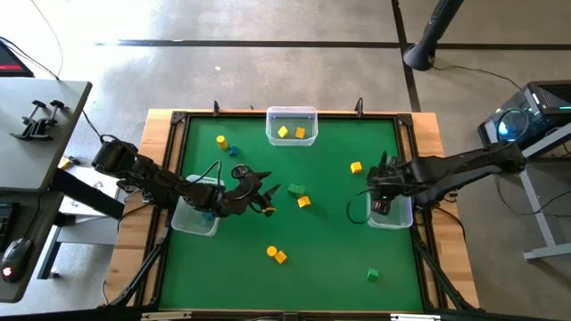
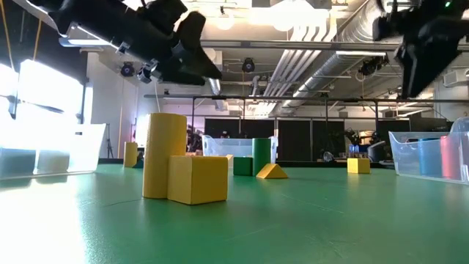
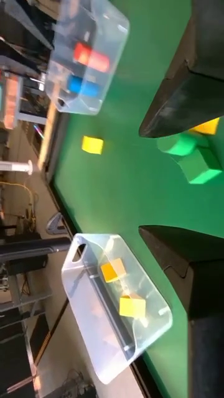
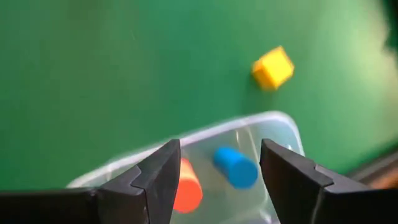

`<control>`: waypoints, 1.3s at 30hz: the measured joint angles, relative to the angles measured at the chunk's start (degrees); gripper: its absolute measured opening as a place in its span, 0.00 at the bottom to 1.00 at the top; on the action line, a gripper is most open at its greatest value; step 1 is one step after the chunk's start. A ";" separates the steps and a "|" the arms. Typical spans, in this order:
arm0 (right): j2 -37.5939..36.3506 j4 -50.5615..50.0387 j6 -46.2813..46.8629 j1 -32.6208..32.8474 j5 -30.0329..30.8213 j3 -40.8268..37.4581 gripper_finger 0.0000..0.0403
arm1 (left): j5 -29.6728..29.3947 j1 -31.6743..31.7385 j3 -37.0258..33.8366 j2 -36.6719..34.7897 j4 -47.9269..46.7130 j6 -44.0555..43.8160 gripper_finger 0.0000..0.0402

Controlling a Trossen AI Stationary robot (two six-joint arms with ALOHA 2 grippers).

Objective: Sort blocks by size
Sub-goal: Put the yellow square block into the left transparent bin

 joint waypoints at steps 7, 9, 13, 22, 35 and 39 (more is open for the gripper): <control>-5.71 16.56 -0.36 9.32 11.54 -4.27 0.52 | 2.01 -1.15 0.00 0.04 11.58 9.33 0.57; -6.11 24.63 -3.58 11.36 12.44 -7.38 0.52 | 2.81 -1.60 0.00 0.04 15.55 12.31 0.57; -5.83 45.54 -11.77 13.96 12.54 -15.29 0.52 | 4.03 -2.72 0.02 0.04 20.77 18.26 0.57; -2.34 91.29 -24.98 14.73 10.32 -31.59 0.52 | 3.93 -4.15 4.76 1.37 23.30 25.37 0.57; -0.42 97.62 -25.19 14.73 9.64 -33.51 0.52 | 14.45 -3.43 16.67 10.03 23.08 12.90 0.57; -0.42 97.45 -25.75 14.73 9.62 -33.51 0.52 | 28.51 -4.32 20.35 9.88 19.96 8.55 0.57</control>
